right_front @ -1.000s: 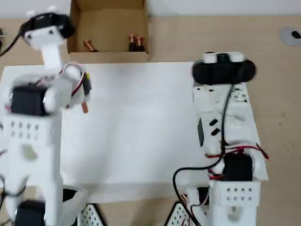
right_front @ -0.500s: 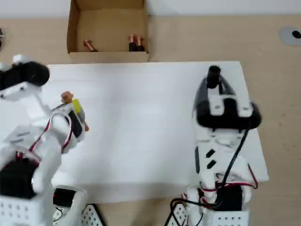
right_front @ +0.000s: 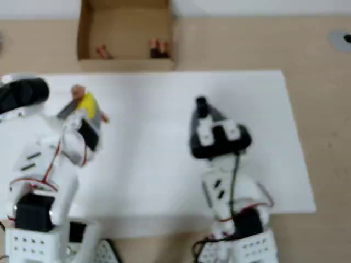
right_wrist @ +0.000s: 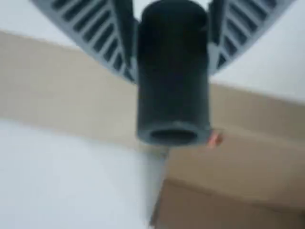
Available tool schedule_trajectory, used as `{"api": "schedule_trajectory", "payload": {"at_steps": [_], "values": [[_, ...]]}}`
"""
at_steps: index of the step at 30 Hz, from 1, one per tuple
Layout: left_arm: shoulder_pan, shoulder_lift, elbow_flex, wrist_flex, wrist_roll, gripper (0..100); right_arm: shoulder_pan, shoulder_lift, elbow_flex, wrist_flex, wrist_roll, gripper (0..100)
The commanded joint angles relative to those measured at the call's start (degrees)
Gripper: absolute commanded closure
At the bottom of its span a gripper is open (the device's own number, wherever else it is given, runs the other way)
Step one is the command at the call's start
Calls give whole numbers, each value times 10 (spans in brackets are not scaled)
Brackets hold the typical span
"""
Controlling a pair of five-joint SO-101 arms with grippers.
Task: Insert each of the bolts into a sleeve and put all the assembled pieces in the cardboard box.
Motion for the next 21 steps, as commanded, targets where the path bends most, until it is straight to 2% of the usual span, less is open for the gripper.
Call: {"api": "schedule_trajectory", "payload": {"at_steps": [1,5,10,13,18,21], "values": [[19,-8,15,-66,18,992,-41,-43,10,-15,6,987],[91,-8,36,-99,17,992,-65,-43,14,-15,7,987],[179,28,21,-104,-7,992,-65,-42,15,-12,7,987],[195,65,-5,-111,-7,992,-65,-42,22,-12,7,987],[193,126,-36,-189,-8,992,-65,-41,29,-11,7,987],[194,147,-54,-200,-8,992,-65,-41,29,-11,7,987]]}}
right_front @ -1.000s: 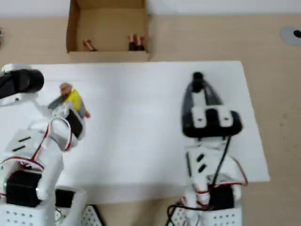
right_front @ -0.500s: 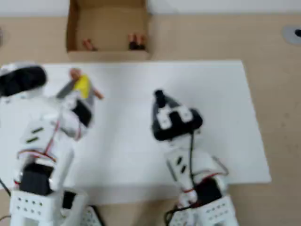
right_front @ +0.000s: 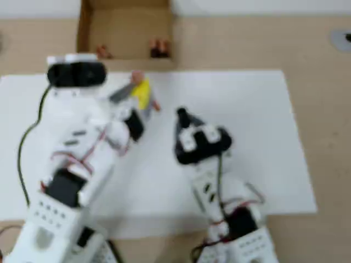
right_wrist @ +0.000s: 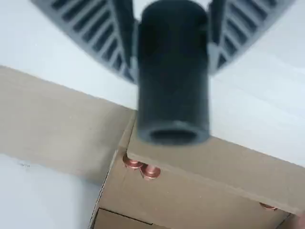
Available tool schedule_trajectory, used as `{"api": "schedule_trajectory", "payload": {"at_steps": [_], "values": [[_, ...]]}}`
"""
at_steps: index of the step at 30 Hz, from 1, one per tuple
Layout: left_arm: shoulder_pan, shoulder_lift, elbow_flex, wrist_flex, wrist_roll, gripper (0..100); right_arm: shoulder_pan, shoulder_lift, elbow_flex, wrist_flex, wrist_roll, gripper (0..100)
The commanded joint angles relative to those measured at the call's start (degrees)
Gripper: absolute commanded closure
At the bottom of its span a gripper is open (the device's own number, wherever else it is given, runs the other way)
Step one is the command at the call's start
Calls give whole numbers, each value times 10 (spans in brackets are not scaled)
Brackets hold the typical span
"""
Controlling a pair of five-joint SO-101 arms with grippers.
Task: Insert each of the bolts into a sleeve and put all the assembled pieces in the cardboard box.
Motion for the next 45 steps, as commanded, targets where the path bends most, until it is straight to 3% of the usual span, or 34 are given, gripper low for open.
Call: {"api": "schedule_trajectory", "payload": {"at_steps": [1,10,25,45], "values": [[6,18,-55,-25,-4,992,-7,-41,-2,-11,6,987],[50,25,-66,-25,-4,992,-7,-40,-2,4,4,987],[54,81,-67,-66,-4,992,-5,-44,-2,2,4,987],[57,76,-92,-29,0,992,27,-41,-2,-66,7,987]]}}
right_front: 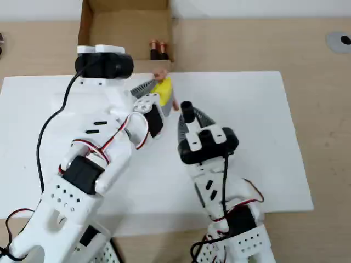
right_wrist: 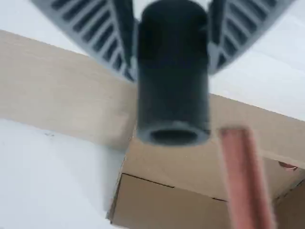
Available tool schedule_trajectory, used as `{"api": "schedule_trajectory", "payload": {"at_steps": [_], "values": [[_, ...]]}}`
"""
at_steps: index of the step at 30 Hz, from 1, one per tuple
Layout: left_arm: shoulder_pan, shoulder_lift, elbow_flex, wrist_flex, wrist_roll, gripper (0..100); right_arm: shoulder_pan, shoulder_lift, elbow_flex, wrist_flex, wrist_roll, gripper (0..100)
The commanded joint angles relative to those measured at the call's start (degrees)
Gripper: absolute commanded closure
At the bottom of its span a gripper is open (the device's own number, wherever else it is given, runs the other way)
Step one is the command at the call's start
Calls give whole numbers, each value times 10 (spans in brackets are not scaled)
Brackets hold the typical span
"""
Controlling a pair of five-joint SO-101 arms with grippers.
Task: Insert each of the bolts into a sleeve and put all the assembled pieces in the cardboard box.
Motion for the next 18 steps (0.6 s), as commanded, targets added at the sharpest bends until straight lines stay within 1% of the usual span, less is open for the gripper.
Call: {"api": "schedule_trajectory", "payload": {"at_steps": [1,4,8,12,14,18], "values": [[3,-6,-49,1,0,992,5,-41,-2,-15,6,987],[-3,-5,-75,0,-4,992,5,-41,-2,-14,6,987],[-49,-4,-131,1,-30,992,8,-44,-2,-17,6,987],[-55,0,-167,1,-51,992,42,-40,-2,-79,6,987],[-27,2,-173,1,-60,992,50,-40,-2,-90,6,987],[33,22,-177,1,-100,992,50,-44,-2,-92,4,987]]}}
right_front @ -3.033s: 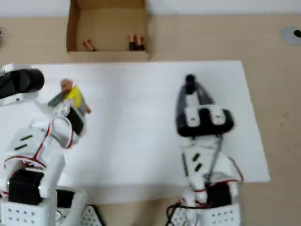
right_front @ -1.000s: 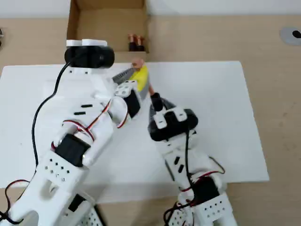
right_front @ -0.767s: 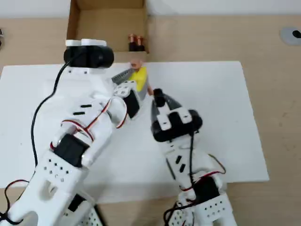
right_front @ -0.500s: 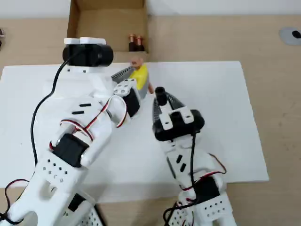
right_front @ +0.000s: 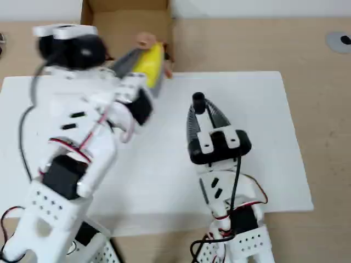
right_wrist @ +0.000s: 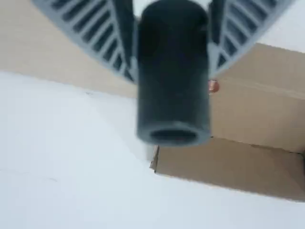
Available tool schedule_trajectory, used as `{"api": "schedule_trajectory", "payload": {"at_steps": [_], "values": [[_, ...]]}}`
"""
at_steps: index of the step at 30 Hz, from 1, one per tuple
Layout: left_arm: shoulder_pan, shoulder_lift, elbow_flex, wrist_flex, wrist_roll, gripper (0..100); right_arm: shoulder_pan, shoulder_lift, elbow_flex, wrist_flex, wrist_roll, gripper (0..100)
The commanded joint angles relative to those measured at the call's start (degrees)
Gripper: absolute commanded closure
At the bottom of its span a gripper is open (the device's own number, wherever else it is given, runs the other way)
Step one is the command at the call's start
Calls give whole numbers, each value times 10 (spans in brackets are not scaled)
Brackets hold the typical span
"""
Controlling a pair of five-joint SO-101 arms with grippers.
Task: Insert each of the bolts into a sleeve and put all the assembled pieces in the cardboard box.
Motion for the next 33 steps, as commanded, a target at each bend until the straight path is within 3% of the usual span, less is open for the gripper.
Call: {"api": "schedule_trajectory", "payload": {"at_steps": [1,14,24,33], "values": [[44,16,-36,0,-28,992,8,-44,-2,-18,4,987],[91,143,-132,0,-32,992,6,-45,-2,-38,-25,987],[91,147,-135,98,-99,992,6,-45,-2,-37,-25,987],[91,147,-135,98,-98,992,6,-45,-2,-36,-25,987]]}}
